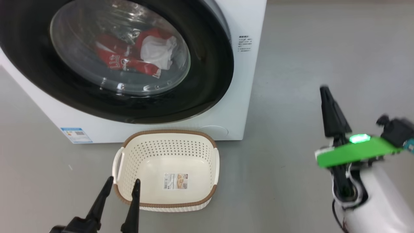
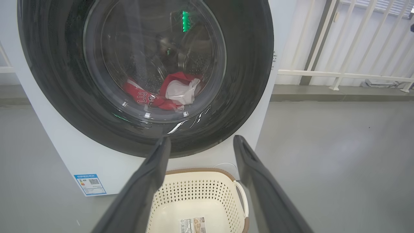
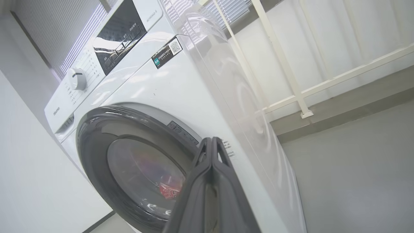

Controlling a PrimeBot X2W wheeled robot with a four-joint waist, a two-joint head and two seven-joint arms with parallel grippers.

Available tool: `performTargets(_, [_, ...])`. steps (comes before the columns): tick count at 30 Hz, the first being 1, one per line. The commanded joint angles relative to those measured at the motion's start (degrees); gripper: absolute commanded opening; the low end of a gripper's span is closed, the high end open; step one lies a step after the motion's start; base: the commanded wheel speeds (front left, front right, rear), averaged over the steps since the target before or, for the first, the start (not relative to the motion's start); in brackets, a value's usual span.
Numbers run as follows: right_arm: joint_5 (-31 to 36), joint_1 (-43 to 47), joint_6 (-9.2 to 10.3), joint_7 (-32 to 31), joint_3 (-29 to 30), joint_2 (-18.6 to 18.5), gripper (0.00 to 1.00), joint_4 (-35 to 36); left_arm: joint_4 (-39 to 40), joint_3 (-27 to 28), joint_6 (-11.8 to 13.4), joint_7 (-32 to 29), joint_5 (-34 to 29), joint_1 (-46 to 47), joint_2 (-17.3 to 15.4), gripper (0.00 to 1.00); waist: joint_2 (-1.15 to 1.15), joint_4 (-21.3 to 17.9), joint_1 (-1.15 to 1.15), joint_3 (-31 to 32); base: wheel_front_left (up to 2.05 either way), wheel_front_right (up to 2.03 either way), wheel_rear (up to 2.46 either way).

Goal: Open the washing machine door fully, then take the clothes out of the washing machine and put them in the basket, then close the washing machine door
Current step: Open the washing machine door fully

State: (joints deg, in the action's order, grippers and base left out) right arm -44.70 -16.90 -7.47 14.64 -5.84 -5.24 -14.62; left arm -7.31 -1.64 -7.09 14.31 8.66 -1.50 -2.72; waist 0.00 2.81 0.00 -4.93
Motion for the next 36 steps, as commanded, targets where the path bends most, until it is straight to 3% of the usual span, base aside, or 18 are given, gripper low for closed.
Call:
performTargets(1, [-1.7,-3.9,-0.02,0.4,-2.2,-0.9,0.00,1.0,1.3,1.4,-0.2,0.7,0.7,2.4,-0.2,1.00,0.00,1.0,0.00,-0.9,0.00,0.00,0.00])
performTargets(9, [-13.4,-17.3,-0.02,0.3,-7.4,-5.5,0.00,-2.7,1.2,-1.0,-0.2,0.7,1.7,5.5,-0.2,1.00,0.00,4.6,0.00,-4.0,0.00,0.00,0.00])
performTargets(15, [-26.9,-25.6,-0.02,-4.2,-9.5,-9.3,0.00,-4.0,1.2,-2.2,-0.3,0.7,2.6,7.9,-0.2,1.00,0.00,6.8,0.00,-7.0,0.00,0.00,0.00])
performTargets(24, [-40.1,-36.6,-0.02,-19.4,-11.6,-13.7,0.00,-11.8,0.6,-3.3,-0.3,0.7,3.9,10.7,-0.2,1.00,0.00,9.2,0.00,-11.5,0.00,0.00,0.00])
performTargets(36, [-52.4,-46.2,-0.02,-42.0,-11.5,-13.7,0.00,-21.1,0.2,-4.7,-0.4,0.7,4.7,13.4,-0.2,1.00,0.00,11.1,0.00,-15.6,0.00,0.00,0.00])
